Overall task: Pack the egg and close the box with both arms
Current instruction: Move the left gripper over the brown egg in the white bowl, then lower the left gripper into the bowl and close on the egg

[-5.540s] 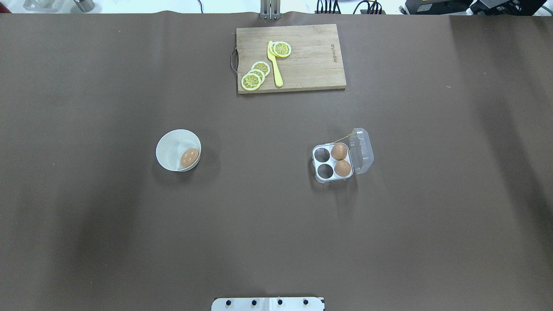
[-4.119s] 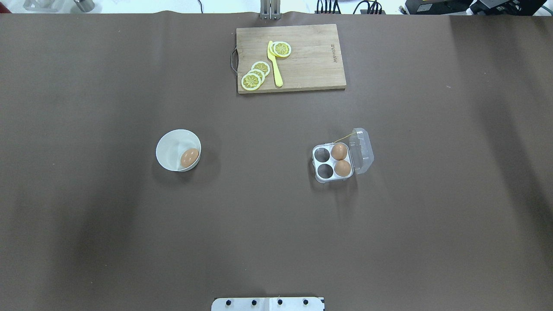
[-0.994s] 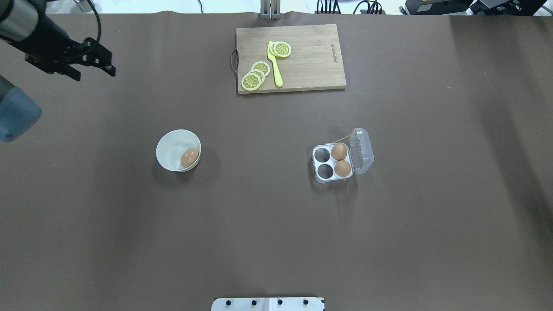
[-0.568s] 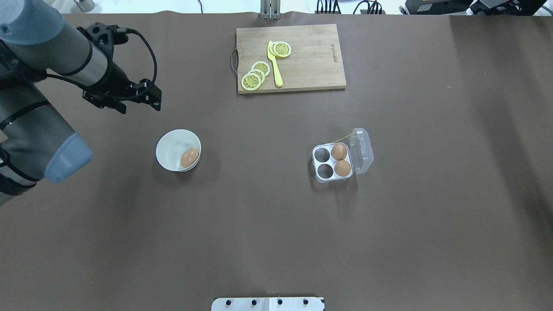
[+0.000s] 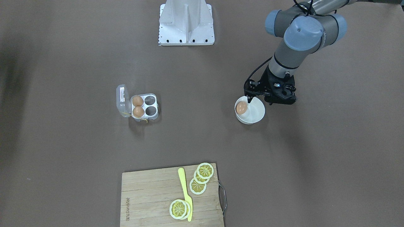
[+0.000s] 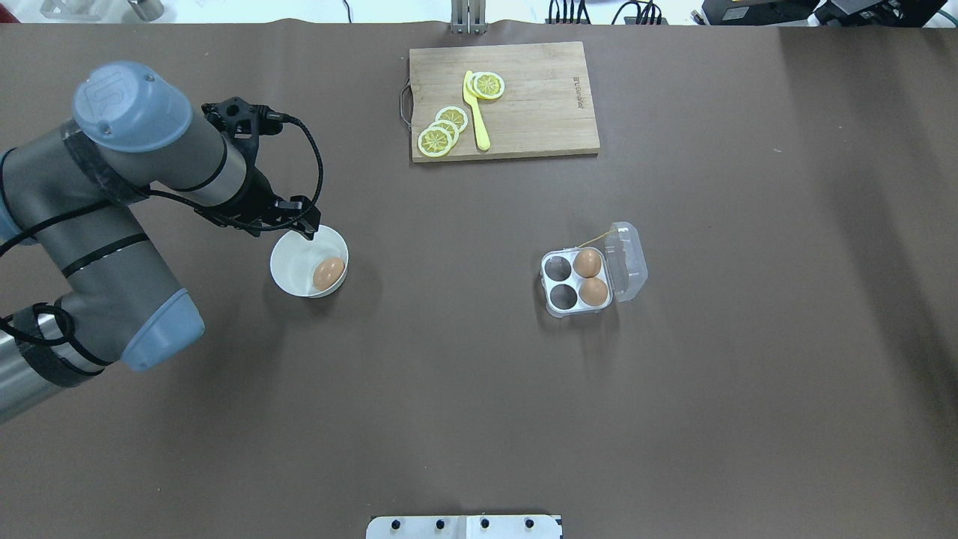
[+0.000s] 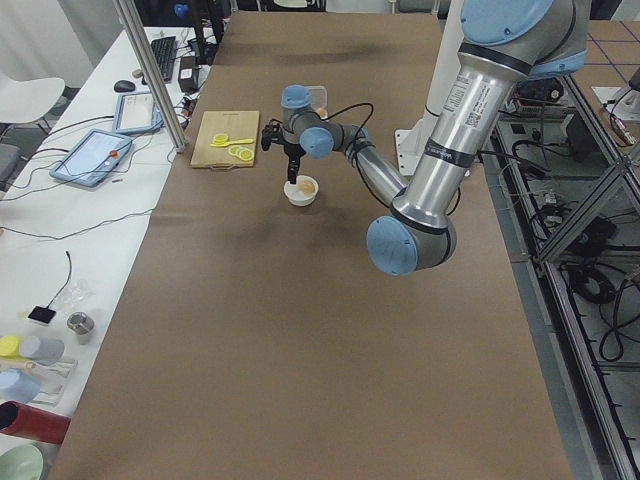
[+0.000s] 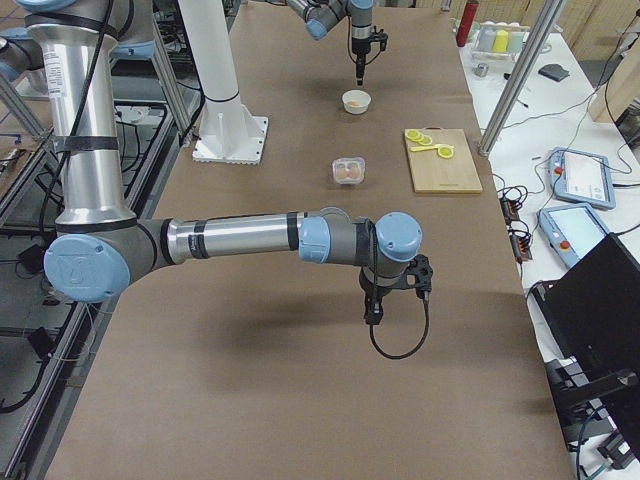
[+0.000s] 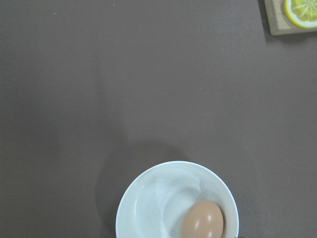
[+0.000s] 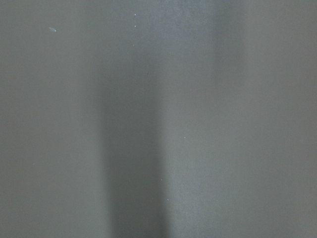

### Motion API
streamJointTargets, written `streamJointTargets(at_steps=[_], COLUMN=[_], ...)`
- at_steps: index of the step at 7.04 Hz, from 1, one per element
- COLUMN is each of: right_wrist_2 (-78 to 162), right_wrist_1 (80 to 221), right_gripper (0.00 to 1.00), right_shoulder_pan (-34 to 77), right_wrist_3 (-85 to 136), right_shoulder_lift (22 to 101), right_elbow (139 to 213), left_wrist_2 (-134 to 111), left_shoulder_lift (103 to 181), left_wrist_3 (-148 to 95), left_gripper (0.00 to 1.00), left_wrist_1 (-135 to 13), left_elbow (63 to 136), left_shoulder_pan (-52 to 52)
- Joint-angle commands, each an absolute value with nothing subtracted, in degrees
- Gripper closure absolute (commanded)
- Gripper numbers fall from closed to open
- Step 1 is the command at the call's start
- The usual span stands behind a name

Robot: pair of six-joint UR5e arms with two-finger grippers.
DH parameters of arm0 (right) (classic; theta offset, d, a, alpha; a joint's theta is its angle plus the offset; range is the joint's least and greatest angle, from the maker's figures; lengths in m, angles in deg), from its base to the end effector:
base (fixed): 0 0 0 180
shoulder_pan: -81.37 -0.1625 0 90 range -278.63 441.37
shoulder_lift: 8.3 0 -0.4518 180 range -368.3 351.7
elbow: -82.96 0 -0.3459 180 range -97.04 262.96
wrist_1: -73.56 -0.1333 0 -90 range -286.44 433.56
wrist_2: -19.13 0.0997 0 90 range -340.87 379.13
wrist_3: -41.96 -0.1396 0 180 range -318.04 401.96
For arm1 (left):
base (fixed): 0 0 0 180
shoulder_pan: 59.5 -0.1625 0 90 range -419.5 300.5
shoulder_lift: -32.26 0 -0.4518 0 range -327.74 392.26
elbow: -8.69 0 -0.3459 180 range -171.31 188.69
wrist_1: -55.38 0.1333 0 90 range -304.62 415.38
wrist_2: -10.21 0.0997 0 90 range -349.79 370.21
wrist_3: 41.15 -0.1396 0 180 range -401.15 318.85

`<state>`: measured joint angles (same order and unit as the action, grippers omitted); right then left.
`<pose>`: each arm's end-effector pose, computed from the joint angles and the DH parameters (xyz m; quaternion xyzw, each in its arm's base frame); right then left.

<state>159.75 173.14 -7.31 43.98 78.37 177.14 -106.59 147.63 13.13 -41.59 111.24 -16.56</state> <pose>0.0147 -0.4661 0.6604 -0.0137 -0.4275 -0.0186 0.9037 0.4096 -0.4773 0.3761 0.0697 0.4230 0.0317 0.9029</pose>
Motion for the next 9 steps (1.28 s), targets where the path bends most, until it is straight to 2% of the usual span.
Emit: streamJointTargets(at_steps=[1,9], right_wrist_2=[160.28,161.16], right_wrist_1=[173.14,173.14], right_gripper=[0.00,0.00], right_shoulder_pan=[-7.31,-7.23], right_wrist_3=[43.98,43.98], right_shoulder_lift=[78.28,78.27], right_elbow=[177.18,177.27], left_wrist_2=[-105.02,-103.87], left_shoulder_lift=[147.83,149.33], left_wrist_3=[11.94,10.44], left_gripper=[0.19,0.27], left_wrist_1=[-41.74,-46.03], left_elbow=[110.30,103.80], left_shoulder_pan=[-18.54,-20.65])
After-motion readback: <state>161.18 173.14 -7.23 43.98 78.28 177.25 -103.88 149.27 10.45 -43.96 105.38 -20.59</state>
